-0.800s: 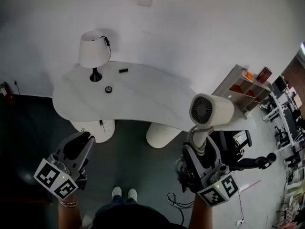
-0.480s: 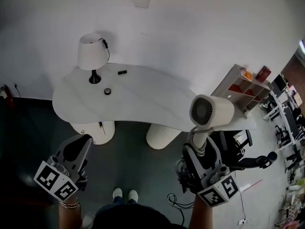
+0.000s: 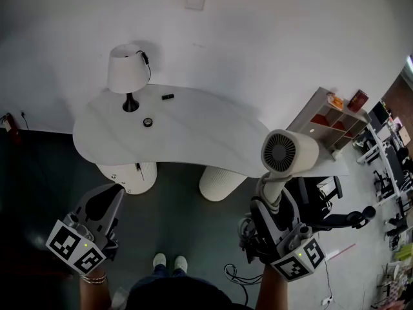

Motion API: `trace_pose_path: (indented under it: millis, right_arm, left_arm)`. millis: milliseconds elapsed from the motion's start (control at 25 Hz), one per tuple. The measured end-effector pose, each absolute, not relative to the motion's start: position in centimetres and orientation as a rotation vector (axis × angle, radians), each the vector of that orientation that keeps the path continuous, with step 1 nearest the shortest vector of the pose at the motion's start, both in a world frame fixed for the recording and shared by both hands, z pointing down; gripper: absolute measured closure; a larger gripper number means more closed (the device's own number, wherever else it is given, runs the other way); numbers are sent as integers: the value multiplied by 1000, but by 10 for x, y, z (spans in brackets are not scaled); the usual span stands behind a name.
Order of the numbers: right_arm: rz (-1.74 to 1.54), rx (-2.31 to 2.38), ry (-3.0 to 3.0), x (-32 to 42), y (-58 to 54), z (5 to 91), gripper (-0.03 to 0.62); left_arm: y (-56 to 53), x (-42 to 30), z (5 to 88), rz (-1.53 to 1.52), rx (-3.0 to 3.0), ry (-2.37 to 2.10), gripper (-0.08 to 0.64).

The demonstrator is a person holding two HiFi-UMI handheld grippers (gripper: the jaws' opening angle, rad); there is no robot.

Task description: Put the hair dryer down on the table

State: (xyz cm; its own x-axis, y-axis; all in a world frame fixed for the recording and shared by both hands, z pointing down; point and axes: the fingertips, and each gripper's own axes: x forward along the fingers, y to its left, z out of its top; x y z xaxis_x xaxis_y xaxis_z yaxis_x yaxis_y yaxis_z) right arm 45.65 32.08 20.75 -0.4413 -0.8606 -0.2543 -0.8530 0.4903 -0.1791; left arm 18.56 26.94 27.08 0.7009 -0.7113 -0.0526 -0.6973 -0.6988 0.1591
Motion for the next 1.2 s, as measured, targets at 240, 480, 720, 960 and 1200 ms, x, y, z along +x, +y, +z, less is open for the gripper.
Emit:
trace_pose_path:
  millis: [240, 480, 720, 960, 1200]
  right_arm:
    - [-46, -1440, 2437, 455, 322, 209, 307]
    - [-41, -1414, 2485, 467, 322, 218, 307]
    - [-99, -1380, 2491, 470, 322, 215, 307]
    - [-73, -1365, 2538, 482, 326, 222, 307]
    - [-109, -1336, 2550, 477, 314, 228, 307]
  left_arm:
    - [277, 176, 274, -174, 2740, -1221, 521]
    - [281, 178, 276, -183, 2715, -1295, 521]
    - [286, 189, 277, -198, 2704, -1342, 522]
    - [292, 203, 283, -201, 2677, -1375, 521]
    - [290, 198, 290, -175, 2647, -1409, 522]
